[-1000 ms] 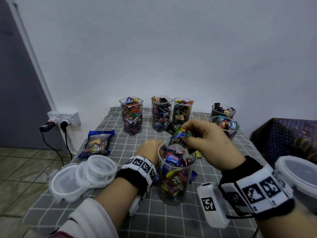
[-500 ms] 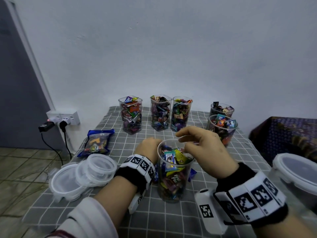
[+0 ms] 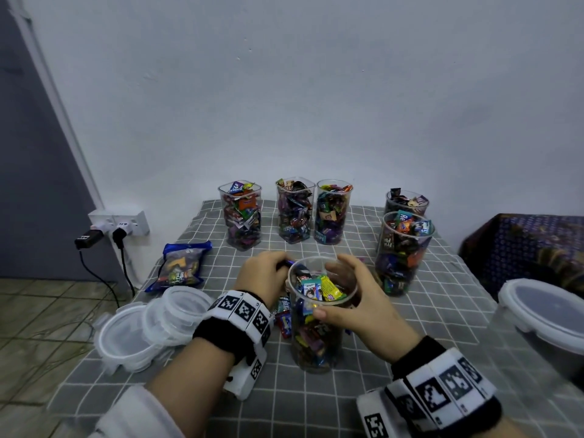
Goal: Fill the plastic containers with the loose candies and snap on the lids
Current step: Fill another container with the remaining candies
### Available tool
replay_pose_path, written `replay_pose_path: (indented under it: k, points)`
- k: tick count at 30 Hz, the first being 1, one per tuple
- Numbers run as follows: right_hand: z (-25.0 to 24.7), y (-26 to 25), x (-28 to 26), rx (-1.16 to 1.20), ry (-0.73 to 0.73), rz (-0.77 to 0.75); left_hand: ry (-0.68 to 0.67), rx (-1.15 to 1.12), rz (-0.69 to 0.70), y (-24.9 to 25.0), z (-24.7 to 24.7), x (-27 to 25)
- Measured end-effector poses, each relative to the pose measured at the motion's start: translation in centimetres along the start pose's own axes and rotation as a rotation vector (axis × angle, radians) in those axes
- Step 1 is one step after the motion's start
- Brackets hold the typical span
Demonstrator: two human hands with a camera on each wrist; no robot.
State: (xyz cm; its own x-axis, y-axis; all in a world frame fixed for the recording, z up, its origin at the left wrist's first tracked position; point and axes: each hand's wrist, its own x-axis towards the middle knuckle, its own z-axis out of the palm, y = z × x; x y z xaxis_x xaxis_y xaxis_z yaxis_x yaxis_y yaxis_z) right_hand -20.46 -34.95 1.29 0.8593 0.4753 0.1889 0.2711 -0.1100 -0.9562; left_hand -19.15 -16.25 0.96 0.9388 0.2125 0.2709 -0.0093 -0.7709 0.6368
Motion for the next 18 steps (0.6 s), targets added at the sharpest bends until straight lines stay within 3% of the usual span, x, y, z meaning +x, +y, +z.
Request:
replay_pose_path:
  k: [9,14,18]
  points:
    - [0.0,0.1,-0.3,-0.058,0.040,-0.029,0.189,-0.346,-0.042,-0.5,-1.7,-0.9]
    - [0.1,0.1,-0.3,-0.042,0.046,-0.027,0.206,-0.507,0.012,1.9,-4.0,-0.9]
    - [0.1,0.4,-0.2,-0.036,0.048,-0.026,0.135,-0.601,0.108,4.4,-5.4,-1.1]
